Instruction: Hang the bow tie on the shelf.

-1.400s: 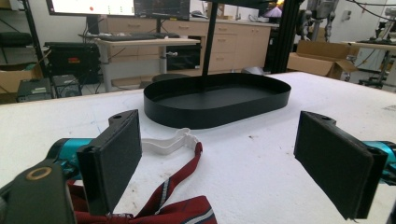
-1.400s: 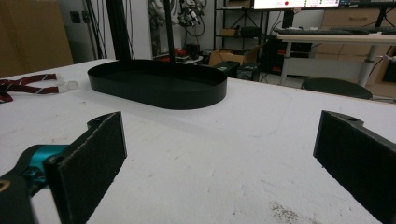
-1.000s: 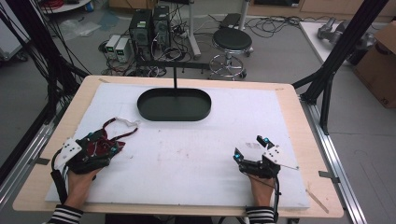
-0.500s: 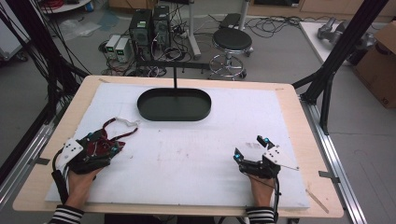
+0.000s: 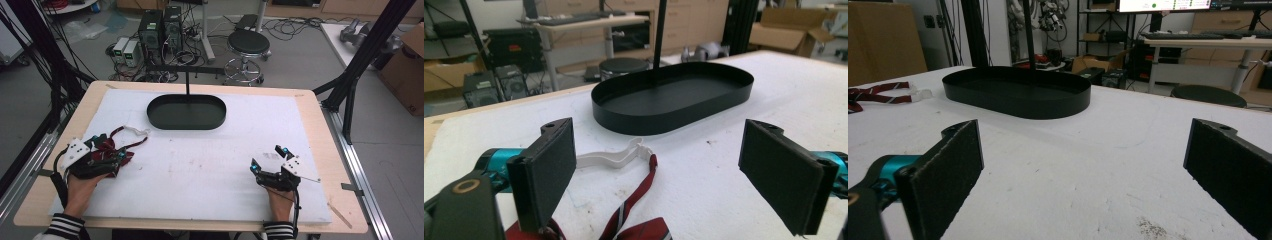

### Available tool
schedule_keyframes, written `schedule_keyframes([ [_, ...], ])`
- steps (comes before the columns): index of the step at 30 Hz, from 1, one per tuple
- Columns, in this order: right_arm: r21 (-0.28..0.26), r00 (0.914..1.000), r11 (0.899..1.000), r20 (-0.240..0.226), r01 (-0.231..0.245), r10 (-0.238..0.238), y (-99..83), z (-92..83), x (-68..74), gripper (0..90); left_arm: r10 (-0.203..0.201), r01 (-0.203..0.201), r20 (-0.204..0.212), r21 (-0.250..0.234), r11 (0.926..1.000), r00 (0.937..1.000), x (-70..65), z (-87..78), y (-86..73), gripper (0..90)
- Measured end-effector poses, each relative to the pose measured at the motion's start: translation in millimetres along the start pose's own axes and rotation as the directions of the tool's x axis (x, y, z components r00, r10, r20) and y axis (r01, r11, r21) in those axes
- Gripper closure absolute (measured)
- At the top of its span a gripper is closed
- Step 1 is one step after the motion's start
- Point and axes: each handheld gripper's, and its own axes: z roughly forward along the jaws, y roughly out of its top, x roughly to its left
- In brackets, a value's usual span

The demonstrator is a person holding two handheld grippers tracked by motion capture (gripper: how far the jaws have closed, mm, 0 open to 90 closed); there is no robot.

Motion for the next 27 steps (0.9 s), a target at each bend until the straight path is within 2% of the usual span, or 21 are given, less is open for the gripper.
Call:
schedule_keyframes([
  [3,0.0,1.0,1.0,-0.001,-0.001,0.001,0.0,0.0,0.0,1.5,0.018,-0.018,0.012,0.038,0.9991,0.9998,0.5,7.4,9.5,15.8],
  [9,0.001,1.0,1.0,-0.003,-0.006,0.006,0.0,-0.3,-0.4,1.5,0.051,-0.053,0.022,0.078,0.9956,0.9984,-0.5,20.7,26.3,15.8],
  [14,0.001,0.9999,1.0,-0.001,-0.011,0.011,0.0,-0.3,-0.3,1.5,0.085,-0.09,0.046,0.134,0.9869,0.9954,-2.3,34.3,35.3,16.9],
  [20,-0.001,0.9999,1.0,-0.003,-0.015,0.015,-0.1,-0.6,-0.2,1.5,0.116,-0.131,0.08,0.218,0.9671,0.99,-3.0,52.1,43.4,17.2],
  [25,-0.005,0.9999,1.0,-0.001,-0.012,0.012,-0.2,-0.6,-0.5,1.5,0.136,-0.162,0.105,0.302,0.9394,0.985,-3.6,65.5,47.8,21.3],
  [27,-0.006,1.0,1.0,0.0,-0.01,0.01,-0.2,-0.6,-0.9,1.5,0.135,-0.163,0.108,0.325,0.9316,0.9849,-4.3,71.2,48.4,21.3],
])
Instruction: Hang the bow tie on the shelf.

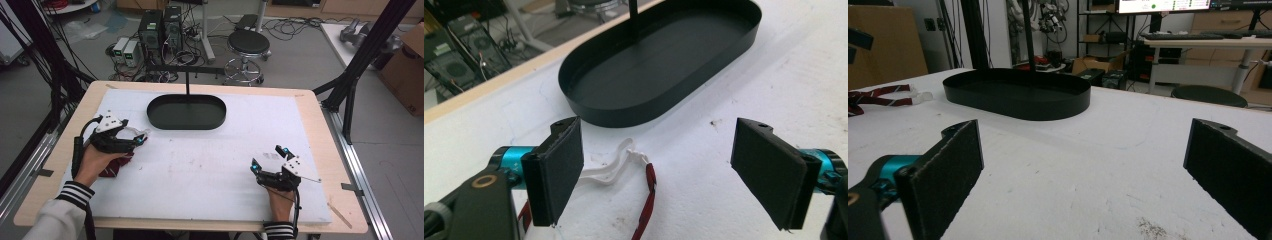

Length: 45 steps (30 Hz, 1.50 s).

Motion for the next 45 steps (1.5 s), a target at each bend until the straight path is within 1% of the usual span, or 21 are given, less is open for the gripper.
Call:
schedule_keyframes([
  [4,0.001,1.0,1.0,-0.001,-0.005,0.005,-0.1,-0.2,-0.2,1.5,0.012,-0.012,0.004,0.045,0.9989,0.9999,-0.8,9.0,4.5,21.4],
  [8,0.0,0.9999,1.0,-0.003,-0.012,0.012,-0.1,-0.3,-0.3,1.5,0.017,-0.017,0.005,0.091,0.9957,0.9998,-2.2,18.0,7.2,22.3],
  [10,0.0,1.0,1.0,-0.002,-0.01,0.01,0.0,-0.3,-0.3,1.5,0.021,-0.022,0.006,0.12,0.9926,0.9998,-2.3,22.4,7.6,23.1],
  [12,0.001,1.0,1.0,-0.001,-0.007,0.007,0.0,-0.3,-0.2,1.5,0.017,-0.019,0.009,0.161,0.9868,0.9998,-1.5,27.7,8.2,25.8],
  [14,0.001,1.0,1.0,0.0,-0.007,0.007,0.0,-0.2,-0.1,1.5,0.012,-0.014,0.015,0.17,0.9853,0.9998,-0.7,29.2,8.7,26.8],
  [15,0.001,1.0,1.0,0.0,-0.008,0.008,0.0,-0.3,-0.1,1.5,0.006,-0.009,0.015,0.183,0.9832,0.9999,0.1,30.4,9.4,29.8],
  [18,0.001,1.0,1.0,0.0,-0.004,0.004,0.0,-0.2,-0.1,1.5,-0.006,0.002,0.017,0.216,0.9764,0.9998,1.3,34.6,11.0,31.5],
  [19,0.0,1.0,1.0,0.001,-0.005,0.005,-0.1,-0.2,-0.1,1.5,-0.01,0.005,0.021,0.237,0.9715,0.9997,2.1,36.6,11.3,32.5],
  [22,0.001,1.0,1.0,-0.001,-0.007,0.007,0.0,-0.3,-0.1,1.5,-0.025,0.022,0.007,0.281,0.9595,0.9997,3.5,41.5,10.9,34.3],
  [23,0.001,1.0,1.0,-0.001,-0.007,0.007,0.0,-0.4,-0.2,1.5,-0.04,0.036,0.006,0.296,0.9544,0.9992,4.1,43.2,10.3,34.6],
  [24,0.0,1.0,1.0,-0.001,-0.009,0.009,-0.1,-0.4,-0.2,1.5,-0.052,0.049,0.001,0.319,0.9463,0.9986,5.2,45.2,9.7,36.5],
  [25,0.0,1.0,1.0,-0.001,-0.009,0.009,-0.1,-0.4,-0.3,1.5,-0.052,0.049,0.001,0.319,0.9463,0.9986,5.2,45.2,9.7,37.3],
  [28,-0.001,0.9999,1.0,-0.002,-0.011,0.011,-0.1,-0.4,-0.3,1.5,-0.076,0.072,-0.003,0.343,0.9366,0.9971,6.3,47.9,8.5,38.0],
  [30,-0.001,0.9999,1.0,-0.002,-0.011,0.011,-0.1,-0.4,-0.3,1.5,-0.08,0.075,-0.001,0.353,0.9327,0.9968,6.5,49.0,7.8,38.9],
  [32,-0.001,0.9999,1.0,-0.002,-0.011,0.011,-0.1,-0.4,-0.3,1.5,-0.091,0.084,0.002,0.368,0.9259,0.9958,6.5,50.7,6.8,39.6],
  [33,-0.001,0.9999,1.0,-0.002,-0.011,0.011,-0.1,-0.4,-0.3,1.5,-0.093,0.084,0.005,0.377,0.9223,0.9957,6.5,51.5,6.5,42.2],
  [38,-0.001,0.9999,1.0,-0.002,-0.011,0.011,-0.1,-0.4,-0.3,1.5,-0.106,0.097,-0.001,0.408,0.908,0.9943,5.4,58.4,4.7,43.0],
  [39,-0.001,0.9999,1.0,-0.002,-0.011,0.011,-0.1,-0.4,-0.3,1.5,-0.113,0.106,-0.007,0.421,0.901,0.9935,5.7,59.7,4.8,43.5],
  [40,-0.001,0.9999,1.0,-0.002,-0.012,0.012,-0.1,-0.4,-0.3,1.5,-0.126,0.117,-0.007,0.432,0.8943,0.992,6.1,61.1,4.9,47.3],
  [43,-0.001,0.9999,1.0,-0.003,-0.013,0.013,-0.1,-0.4,-0.3,1.5,-0.147,0.137,-0.014,0.458,0.8782,0.9891,6.8,64.6,5.8,48.8],
  [45,0.001,0.9998,1.0,-0.003,-0.017,0.017,-0.2,-0.6,-0.3,1.5,-0.144,0.134,-0.015,0.468,0.8733,0.9895,6.7,66.0,7.1,52.8],
])
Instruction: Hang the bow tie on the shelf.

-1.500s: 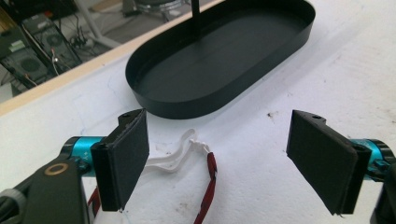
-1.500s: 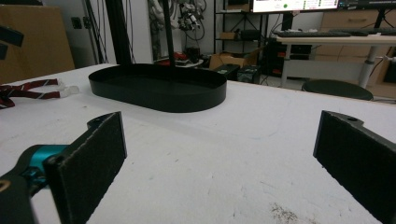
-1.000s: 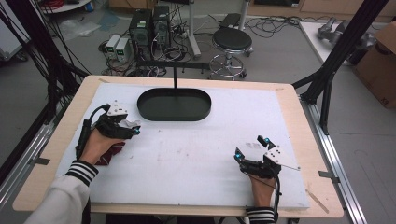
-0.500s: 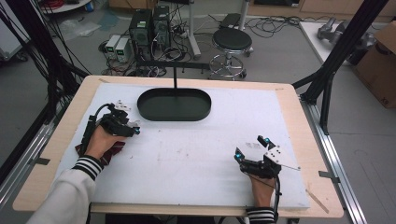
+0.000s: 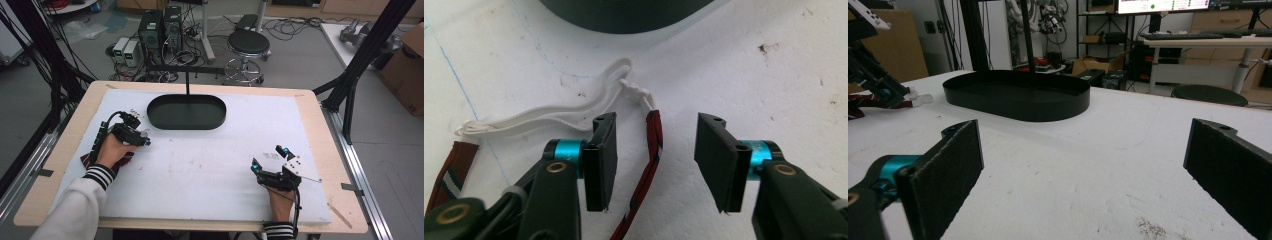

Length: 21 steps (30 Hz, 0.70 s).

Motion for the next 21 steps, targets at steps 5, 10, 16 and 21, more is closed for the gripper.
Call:
schedule_keyframes([
  [5,0.0,1.0,1.0,0.0,0.0,0.0,0.0,0.0,0.0,1.5,-0.009,0.009,0.006,0.015,0.9998,0.9999,0.6,1.9,3.2,59.8],
  [10,-0.001,1.0,1.0,0.002,0.0,0.0,0.0,0.1,-0.1,1.5,-0.02,0.02,0.008,0.035,0.9992,0.9998,0.1,6.0,3.7,62.8],
  [16,-0.003,1.0,1.0,0.002,0.007,-0.007,0.1,0.3,-0.1,1.5,-0.081,0.08,0.01,0.081,0.9935,0.9966,4.2,9.4,7.3,70.2],
  [21,0.0,1.0,1.0,0.003,0.003,-0.003,0.0,0.1,0.1,1.5,-0.087,0.086,0.011,0.092,0.9921,0.9962,5.0,10.9,8.4,77.3],
])
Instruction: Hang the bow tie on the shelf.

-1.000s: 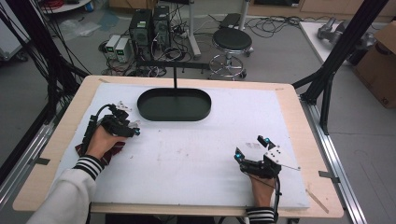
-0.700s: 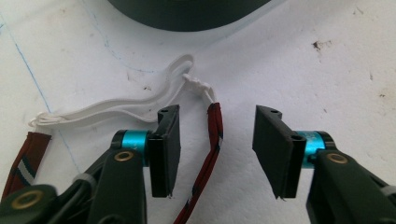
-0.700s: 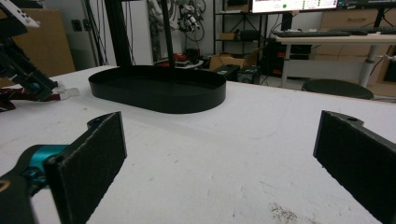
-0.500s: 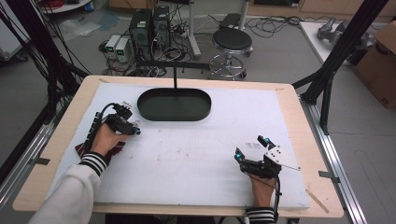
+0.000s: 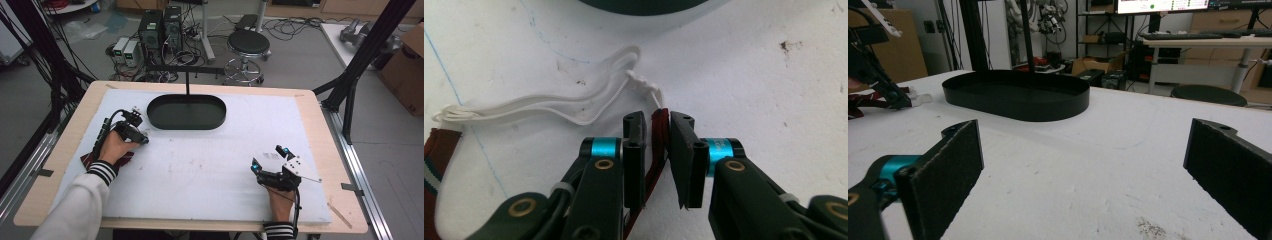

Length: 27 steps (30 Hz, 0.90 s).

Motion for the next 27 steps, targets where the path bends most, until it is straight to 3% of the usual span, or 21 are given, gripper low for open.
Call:
schedule_keyframes([
  [10,-0.001,1.0,1.0,0.0,0.0,0.0,0.0,0.0,0.0,1.5,0.02,-0.02,-0.019,-0.003,0.9998,0.9996,0.6,0.9,-0.1,85.8],
  [21,-0.003,1.0,1.0,0.002,0.006,-0.006,0.1,0.3,0.1,1.5,0.023,-0.025,-0.03,-0.099,0.9948,0.9993,2.5,-13.1,-1.6,86.0],
  [27,-0.001,1.0,1.0,0.001,0.009,-0.009,0.1,0.2,0.0,1.5,0.018,-0.021,-0.022,-0.171,0.9851,0.9996,4.8,-22.3,-3.4,86.0],
])
